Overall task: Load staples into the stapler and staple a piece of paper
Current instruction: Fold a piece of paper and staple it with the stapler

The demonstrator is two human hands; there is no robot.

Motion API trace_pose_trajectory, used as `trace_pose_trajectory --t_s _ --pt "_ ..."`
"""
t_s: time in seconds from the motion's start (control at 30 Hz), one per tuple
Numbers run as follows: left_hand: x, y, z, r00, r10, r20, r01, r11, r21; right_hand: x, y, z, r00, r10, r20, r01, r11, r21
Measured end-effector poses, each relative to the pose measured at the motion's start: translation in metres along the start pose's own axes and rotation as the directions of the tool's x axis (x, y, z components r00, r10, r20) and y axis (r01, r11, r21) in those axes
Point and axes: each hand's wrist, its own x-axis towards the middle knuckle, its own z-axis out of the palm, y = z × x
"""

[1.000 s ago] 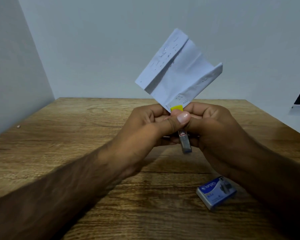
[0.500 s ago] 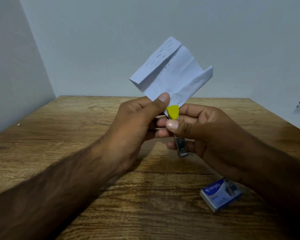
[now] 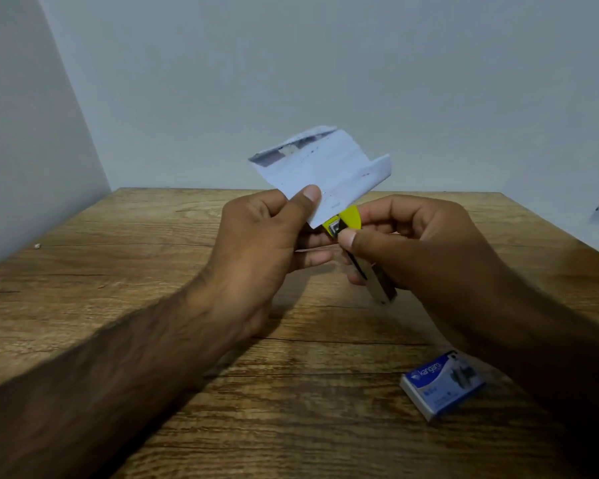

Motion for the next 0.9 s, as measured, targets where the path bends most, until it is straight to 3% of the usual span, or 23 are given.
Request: trace_pose_trajectory --t_s 0.17,0.47,0.77,0.9 --pt "0.004 0.002 -0.005 0.998 -0.063 -0.028 0.063 0.998 -0.012 0.0 0.001 0.0 0.997 0.079 -0.019 -0.08 0.997 -0.015" --pt "0.012 0.004 -0.013 0.985 -0.171 0.005 0.17 0.977 -0.131 -0.002 -0.002 0.001 0.966 0.18 0.183 -0.148 0.973 -0.175" --pt "0.012 0.007 -0.017 0.987 -0.159 -0.007 0.158 0.986 -0.049 -0.002 -0.004 0.0 0.875 0.347 0.339 -0.344 0.936 -0.071" --pt "0.012 0.006 -0.017 0.985 -0.171 0.016 0.172 0.984 -0.049 -0.002 -0.001 0.0 0.866 0.354 0.354 -0.357 0.932 -0.059"
